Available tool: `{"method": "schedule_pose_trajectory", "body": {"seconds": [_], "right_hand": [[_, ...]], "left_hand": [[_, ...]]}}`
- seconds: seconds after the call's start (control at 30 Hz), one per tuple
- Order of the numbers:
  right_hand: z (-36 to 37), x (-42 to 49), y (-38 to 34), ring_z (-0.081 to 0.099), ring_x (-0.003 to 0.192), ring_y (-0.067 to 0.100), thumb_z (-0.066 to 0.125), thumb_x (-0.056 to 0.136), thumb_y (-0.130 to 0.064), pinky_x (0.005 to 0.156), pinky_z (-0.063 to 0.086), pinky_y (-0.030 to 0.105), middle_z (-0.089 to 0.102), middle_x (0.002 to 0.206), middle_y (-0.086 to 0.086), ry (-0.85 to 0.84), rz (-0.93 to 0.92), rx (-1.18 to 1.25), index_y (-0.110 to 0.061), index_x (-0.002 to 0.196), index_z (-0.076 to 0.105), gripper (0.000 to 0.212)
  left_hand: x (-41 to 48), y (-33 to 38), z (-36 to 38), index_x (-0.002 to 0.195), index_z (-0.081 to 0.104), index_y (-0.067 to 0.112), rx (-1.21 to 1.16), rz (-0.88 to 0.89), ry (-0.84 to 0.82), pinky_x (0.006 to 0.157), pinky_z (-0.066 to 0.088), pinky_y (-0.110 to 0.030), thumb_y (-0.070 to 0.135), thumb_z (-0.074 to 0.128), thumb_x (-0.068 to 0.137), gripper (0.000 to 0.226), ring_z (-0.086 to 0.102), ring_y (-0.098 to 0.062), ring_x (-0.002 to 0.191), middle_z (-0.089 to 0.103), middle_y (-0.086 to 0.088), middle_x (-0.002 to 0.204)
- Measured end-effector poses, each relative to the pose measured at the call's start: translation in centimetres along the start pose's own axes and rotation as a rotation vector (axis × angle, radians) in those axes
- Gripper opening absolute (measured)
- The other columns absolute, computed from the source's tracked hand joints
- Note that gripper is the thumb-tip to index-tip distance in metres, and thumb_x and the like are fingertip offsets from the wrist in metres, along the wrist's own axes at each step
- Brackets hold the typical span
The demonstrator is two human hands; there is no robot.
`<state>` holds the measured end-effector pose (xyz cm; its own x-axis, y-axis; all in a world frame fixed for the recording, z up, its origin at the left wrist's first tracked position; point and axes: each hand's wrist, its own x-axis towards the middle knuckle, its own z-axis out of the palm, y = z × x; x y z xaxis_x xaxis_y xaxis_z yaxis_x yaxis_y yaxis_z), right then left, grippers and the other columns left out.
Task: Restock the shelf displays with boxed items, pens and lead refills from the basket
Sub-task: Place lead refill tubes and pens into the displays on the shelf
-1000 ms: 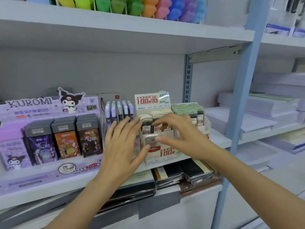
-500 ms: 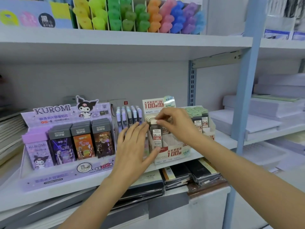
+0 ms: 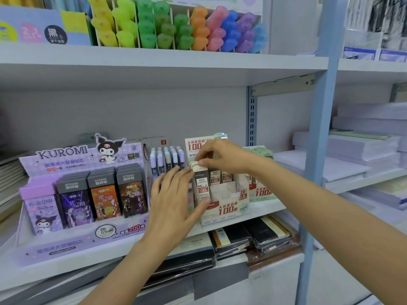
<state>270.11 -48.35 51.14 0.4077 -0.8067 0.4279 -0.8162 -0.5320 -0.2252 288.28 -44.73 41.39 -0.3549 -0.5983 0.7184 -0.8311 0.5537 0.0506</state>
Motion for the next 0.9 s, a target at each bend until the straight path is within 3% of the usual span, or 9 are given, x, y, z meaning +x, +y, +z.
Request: {"method": "schedule_pose_trajectory", "body": {"seconds": [0.17, 0.33, 0.53, 0.6, 0.67, 0.77, 0.9], "right_hand": [[0.2, -0.5, 0.0, 0.060, 0.095, 0.002, 0.064, 0.090, -0.039, 0.089, 0.049, 0.023, 0.068, 0.106, -0.010, 0.015, -0.040, 0.019, -0.020, 0.112, 0.069, 0.029], [1.6, -0.9, 0.4, 0.040, 0.105, 0.009, 0.059, 0.092, -0.041, 0.091, 0.027, 0.030, 0.063, 0.114, -0.010, 0.092, -0.077, -0.089, -0.026, 0.119, 0.064, 0.031], [0.2, 0.4, 0.4, 0.047, 0.110, 0.008, 0.055, 0.094, -0.044, 0.103, 0.018, 0.038, 0.062, 0.108, -0.017, -0.090, 0.015, -0.041, -0.030, 0.115, 0.064, 0.027], [0.5, 0.5, 0.2, 0.054, 0.106, 0.006, 0.061, 0.091, -0.044, 0.108, 0.020, 0.039, 0.064, 0.104, -0.016, -0.030, 0.034, 0.006, -0.028, 0.113, 0.065, 0.028], [1.5, 0.1, -0.1, 0.054, 0.104, 0.008, 0.068, 0.086, -0.039, 0.106, 0.031, 0.039, 0.065, 0.102, -0.013, 0.144, 0.035, 0.006, -0.026, 0.113, 0.065, 0.030], [3.1, -1.1, -0.2, 0.048, 0.113, 0.014, 0.067, 0.088, -0.031, 0.102, 0.037, 0.033, 0.062, 0.116, -0.004, 0.400, -0.074, -0.142, -0.022, 0.116, 0.066, 0.029], [4.1, -2.0, 0.1, 0.045, 0.118, 0.017, 0.056, 0.096, -0.028, 0.102, 0.035, 0.033, 0.058, 0.124, 0.000, 0.338, -0.138, -0.281, -0.015, 0.134, 0.056, 0.040]], "left_hand": [[-0.1, 0.0, 0.2, 0.146, 0.035, 0.019, -0.015, 0.001, 0.005, 0.120, 0.009, -0.038, 0.072, 0.022, 0.088, 0.080, 0.022, -0.014, 0.144, 0.039, 0.004, 0.150], [0.0, -0.1, 0.5, 0.143, 0.039, 0.017, -0.021, 0.005, 0.020, 0.119, 0.011, -0.039, 0.071, 0.026, 0.089, 0.077, 0.026, -0.015, 0.142, 0.044, 0.002, 0.146], [0.0, -0.2, 0.6, 0.139, 0.044, 0.016, -0.002, -0.002, 0.030, 0.118, 0.013, -0.039, 0.070, 0.031, 0.089, 0.075, 0.029, -0.017, 0.141, 0.046, 0.002, 0.143], [0.1, -0.1, 0.6, 0.139, 0.045, 0.016, 0.005, -0.006, 0.029, 0.118, 0.015, -0.040, 0.069, 0.030, 0.089, 0.075, 0.029, -0.017, 0.141, 0.046, 0.002, 0.143], [0.2, -0.1, 0.6, 0.138, 0.047, 0.015, 0.016, -0.005, 0.023, 0.118, 0.016, -0.042, 0.069, 0.031, 0.088, 0.075, 0.030, -0.019, 0.141, 0.046, 0.001, 0.144], [0.0, -0.3, 0.7, 0.136, 0.049, 0.014, 0.061, 0.021, 0.013, 0.117, 0.019, -0.045, 0.067, 0.034, 0.088, 0.073, 0.033, -0.022, 0.140, 0.048, -0.002, 0.143], [-0.1, -0.5, 0.8, 0.136, 0.049, 0.014, 0.070, 0.038, 0.029, 0.116, 0.022, -0.046, 0.063, 0.038, 0.089, 0.068, 0.034, -0.023, 0.139, 0.047, -0.003, 0.144]]}}
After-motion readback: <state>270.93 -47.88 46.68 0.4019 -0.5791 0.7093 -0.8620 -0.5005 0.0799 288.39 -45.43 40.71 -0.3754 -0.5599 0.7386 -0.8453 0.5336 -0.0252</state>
